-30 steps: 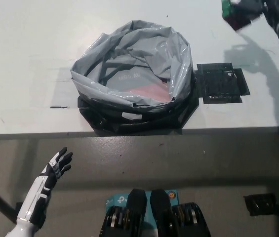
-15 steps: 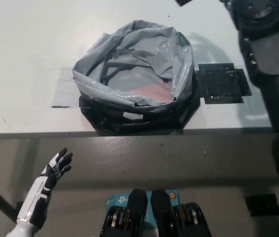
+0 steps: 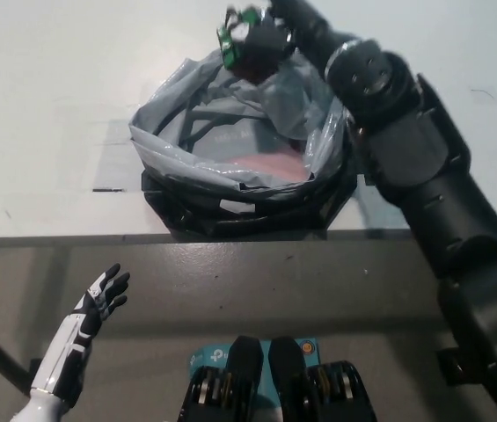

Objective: Use the right hand to pick up a rubix's cube and place it into a plastic bag and lift the bag

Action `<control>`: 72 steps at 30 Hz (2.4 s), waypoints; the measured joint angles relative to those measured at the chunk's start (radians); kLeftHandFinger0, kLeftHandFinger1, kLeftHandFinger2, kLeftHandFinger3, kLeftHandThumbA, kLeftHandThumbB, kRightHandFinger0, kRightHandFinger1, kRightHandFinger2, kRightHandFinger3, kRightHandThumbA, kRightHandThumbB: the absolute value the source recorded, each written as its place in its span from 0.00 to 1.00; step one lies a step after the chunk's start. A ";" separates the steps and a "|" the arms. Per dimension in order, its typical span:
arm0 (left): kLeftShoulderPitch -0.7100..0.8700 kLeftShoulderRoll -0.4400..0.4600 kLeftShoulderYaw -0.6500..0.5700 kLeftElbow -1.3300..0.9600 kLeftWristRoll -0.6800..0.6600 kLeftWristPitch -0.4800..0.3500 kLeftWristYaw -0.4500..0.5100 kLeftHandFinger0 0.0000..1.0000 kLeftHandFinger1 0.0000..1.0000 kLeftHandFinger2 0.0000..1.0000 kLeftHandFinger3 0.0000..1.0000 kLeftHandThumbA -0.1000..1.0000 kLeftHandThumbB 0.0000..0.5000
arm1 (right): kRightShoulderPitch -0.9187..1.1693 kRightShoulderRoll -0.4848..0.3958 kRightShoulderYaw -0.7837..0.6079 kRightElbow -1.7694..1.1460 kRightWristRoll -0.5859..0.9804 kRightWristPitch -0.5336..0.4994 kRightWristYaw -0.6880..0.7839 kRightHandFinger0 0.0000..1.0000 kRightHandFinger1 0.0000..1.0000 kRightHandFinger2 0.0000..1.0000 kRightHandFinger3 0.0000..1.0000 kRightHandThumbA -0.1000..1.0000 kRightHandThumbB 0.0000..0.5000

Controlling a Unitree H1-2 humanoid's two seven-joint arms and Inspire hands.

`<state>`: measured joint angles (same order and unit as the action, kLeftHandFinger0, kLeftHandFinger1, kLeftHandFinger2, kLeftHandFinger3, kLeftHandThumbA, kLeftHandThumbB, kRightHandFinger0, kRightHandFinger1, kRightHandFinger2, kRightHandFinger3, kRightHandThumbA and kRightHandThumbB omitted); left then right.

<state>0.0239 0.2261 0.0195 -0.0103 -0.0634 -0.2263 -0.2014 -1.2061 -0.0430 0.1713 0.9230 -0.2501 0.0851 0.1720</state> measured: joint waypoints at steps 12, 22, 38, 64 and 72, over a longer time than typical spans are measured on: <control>-0.008 0.003 0.000 0.000 0.000 0.008 0.000 1.00 1.00 1.00 1.00 1.00 0.61 | 0.031 0.010 0.133 0.192 -0.069 -0.069 -0.037 1.00 1.00 1.00 1.00 0.56 0.80; -0.012 0.006 -0.002 0.000 0.000 0.014 0.000 1.00 1.00 1.00 1.00 1.00 0.64 | 0.023 -0.023 0.246 0.221 -0.103 -0.090 0.132 1.00 1.00 1.00 1.00 0.87 1.00; -0.012 0.006 -0.002 0.000 -0.003 0.015 -0.004 1.00 1.00 1.00 1.00 1.00 0.59 | -0.020 -0.095 0.147 -0.030 -0.114 -0.191 0.048 1.00 1.00 1.00 1.00 0.94 1.00; -0.011 0.006 -0.002 0.000 -0.002 0.021 -0.017 1.00 1.00 1.00 1.00 1.00 0.59 | 0.018 -0.144 0.112 0.128 -0.166 -0.236 -0.115 1.00 1.00 1.00 1.00 0.98 1.00; -0.011 0.005 -0.002 0.001 -0.002 0.019 -0.018 1.00 1.00 1.00 1.00 1.00 0.61 | 0.031 -0.112 0.112 0.238 -0.165 -0.231 -0.121 1.00 1.00 1.00 1.00 0.93 1.00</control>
<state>0.0133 0.2314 0.0172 -0.0095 -0.0652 -0.2074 -0.2189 -1.1753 -0.1553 0.2833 1.1609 -0.4154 -0.1463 0.0506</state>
